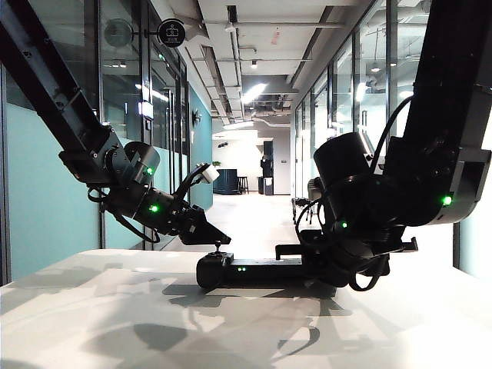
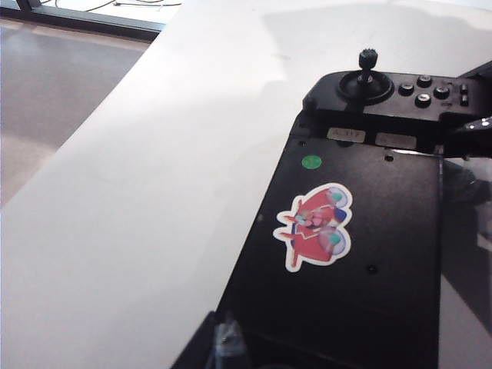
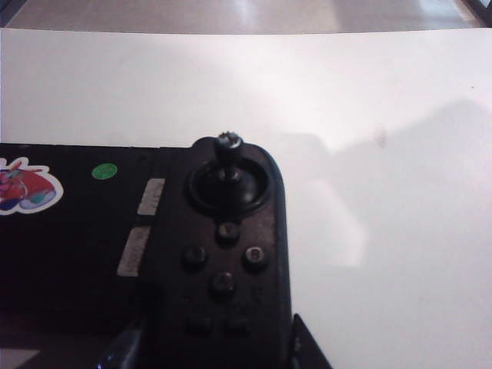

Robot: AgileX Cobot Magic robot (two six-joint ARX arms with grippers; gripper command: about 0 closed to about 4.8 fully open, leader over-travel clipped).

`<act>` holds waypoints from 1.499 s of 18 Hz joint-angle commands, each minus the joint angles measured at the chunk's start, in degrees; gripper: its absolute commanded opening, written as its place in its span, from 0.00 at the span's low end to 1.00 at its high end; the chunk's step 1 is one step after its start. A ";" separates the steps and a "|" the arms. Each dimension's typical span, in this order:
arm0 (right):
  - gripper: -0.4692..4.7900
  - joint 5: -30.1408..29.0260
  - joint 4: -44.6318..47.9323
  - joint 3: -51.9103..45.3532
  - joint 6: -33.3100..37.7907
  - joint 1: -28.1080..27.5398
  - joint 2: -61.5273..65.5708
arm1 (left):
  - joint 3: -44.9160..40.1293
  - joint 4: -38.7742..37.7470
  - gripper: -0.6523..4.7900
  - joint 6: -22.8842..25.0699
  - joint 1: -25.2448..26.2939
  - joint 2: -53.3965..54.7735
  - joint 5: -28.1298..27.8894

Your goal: Push the left joystick on the remote control sitting on the white table backward to make the robot dog back up in a straight line until it returns close to you.

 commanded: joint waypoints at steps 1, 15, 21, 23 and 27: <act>0.37 0.07 1.40 0.20 -0.39 0.09 -0.31 | 0.07 0.28 0.11 0.17 -0.11 0.11 0.81; 0.37 -0.07 1.33 0.17 -0.63 0.07 -0.31 | 0.07 -6.10 0.11 7.23 0.07 0.09 1.88; 0.37 -0.04 1.16 0.17 -0.61 0.02 -0.31 | 0.07 -6.08 0.11 7.76 0.09 0.00 1.90; 0.37 0.04 1.16 0.17 -0.61 0.02 -0.31 | 0.07 -6.14 0.11 7.91 0.09 0.00 1.90; 0.37 0.09 1.16 0.17 -0.61 0.02 -0.31 | 0.07 -7.06 0.11 8.61 0.09 0.00 1.88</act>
